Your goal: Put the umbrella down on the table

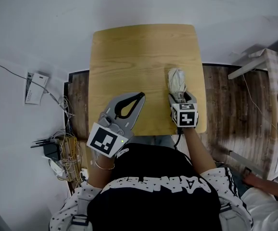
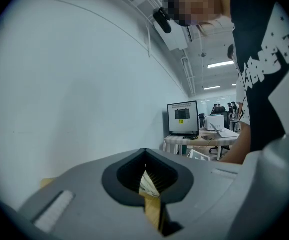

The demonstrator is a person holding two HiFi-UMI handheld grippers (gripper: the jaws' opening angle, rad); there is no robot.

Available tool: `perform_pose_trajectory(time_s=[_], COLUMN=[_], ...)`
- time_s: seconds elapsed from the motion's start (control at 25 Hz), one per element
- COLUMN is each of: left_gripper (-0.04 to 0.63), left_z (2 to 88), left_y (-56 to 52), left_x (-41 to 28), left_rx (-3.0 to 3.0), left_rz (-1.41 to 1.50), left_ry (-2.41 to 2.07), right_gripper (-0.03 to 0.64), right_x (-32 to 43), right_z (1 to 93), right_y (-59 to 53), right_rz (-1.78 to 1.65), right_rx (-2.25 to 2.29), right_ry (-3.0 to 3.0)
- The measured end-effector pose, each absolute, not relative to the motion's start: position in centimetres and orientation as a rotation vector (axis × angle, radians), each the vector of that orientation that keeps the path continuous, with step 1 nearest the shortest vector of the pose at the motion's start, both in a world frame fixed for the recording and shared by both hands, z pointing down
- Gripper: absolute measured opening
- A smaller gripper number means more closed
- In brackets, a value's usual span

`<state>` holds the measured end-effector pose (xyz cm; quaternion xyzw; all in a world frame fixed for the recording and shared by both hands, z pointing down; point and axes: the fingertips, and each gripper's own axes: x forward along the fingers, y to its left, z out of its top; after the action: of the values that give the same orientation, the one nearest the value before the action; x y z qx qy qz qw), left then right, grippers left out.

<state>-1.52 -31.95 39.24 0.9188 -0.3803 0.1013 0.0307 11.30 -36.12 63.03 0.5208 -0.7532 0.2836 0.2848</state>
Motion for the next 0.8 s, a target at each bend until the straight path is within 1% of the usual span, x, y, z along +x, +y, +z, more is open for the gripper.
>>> perform_pose_trajectory(time_s=[0.44,0.8], left_gripper=[0.000,0.000], left_z=[39.3,39.0], left_y=[-32.2,-32.1], left_x=[-1.5,-1.3], left_rx=[2.838,2.854], left_rz=[0.308,0.298], left_ry=[-1.157,-1.140], right_gripper=[0.293,0.301], right_x=[11.2,11.4], right_z=[63.9,62.0], right_y=[-36.1,-36.2], right_rz=[0.765,0.715], right_rx=[1.376,1.410], right_ry=[-1.989,-2.032])
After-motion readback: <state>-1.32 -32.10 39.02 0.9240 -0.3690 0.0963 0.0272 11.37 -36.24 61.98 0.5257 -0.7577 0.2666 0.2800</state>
